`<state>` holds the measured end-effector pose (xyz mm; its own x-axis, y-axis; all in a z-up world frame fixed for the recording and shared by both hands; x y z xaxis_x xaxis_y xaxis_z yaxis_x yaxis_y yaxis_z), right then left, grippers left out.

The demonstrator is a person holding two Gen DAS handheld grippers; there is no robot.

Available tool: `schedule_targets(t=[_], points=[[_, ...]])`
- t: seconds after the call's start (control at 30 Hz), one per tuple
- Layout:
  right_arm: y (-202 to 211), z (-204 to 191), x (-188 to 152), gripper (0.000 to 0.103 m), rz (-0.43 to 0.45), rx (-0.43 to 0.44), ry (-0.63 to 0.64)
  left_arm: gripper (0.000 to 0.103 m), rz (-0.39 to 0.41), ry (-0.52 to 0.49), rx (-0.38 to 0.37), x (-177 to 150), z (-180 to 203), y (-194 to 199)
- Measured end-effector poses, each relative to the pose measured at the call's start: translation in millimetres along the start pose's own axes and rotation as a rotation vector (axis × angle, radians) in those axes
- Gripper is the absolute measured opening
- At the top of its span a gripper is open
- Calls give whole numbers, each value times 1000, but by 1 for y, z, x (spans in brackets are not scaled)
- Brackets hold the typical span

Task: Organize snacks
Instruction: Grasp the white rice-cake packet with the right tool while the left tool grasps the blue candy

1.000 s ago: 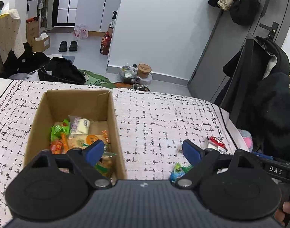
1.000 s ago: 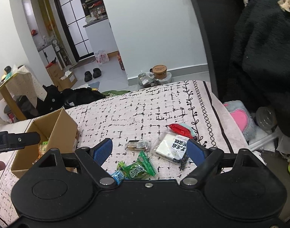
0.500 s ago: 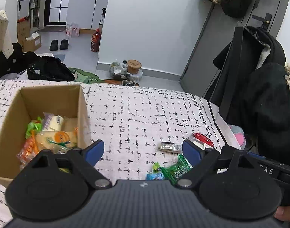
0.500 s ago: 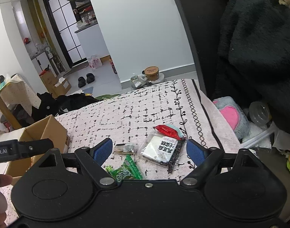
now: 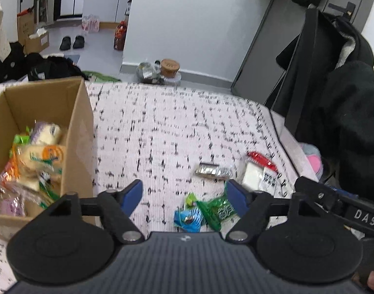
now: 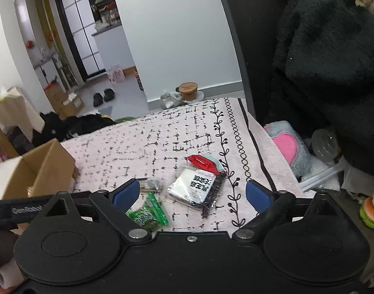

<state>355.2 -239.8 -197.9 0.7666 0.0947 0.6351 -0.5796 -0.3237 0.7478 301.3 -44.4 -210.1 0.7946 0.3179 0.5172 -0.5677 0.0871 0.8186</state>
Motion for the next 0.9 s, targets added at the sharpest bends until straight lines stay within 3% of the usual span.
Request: schedule_targets(t=[0.7, 0.9], points=[[-15, 10, -15, 93, -57, 1, -46, 42, -123, 44, 0, -30, 1, -62], [-23, 8, -15, 93, -70, -7, -45, 40, -127, 45, -1, -31, 0, -73]])
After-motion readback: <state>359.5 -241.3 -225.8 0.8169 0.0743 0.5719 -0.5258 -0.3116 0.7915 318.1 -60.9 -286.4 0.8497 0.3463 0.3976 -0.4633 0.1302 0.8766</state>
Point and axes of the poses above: each gripper's, at about its wrist camera, not at the fingertips, and y roughly against the way its jaws point, z to its right, x to its top, the point moved 9 cm from there along -y, roughly the way its jaws point, and after that the axes turned 9 degrees about -z, right-handed, at the moved point
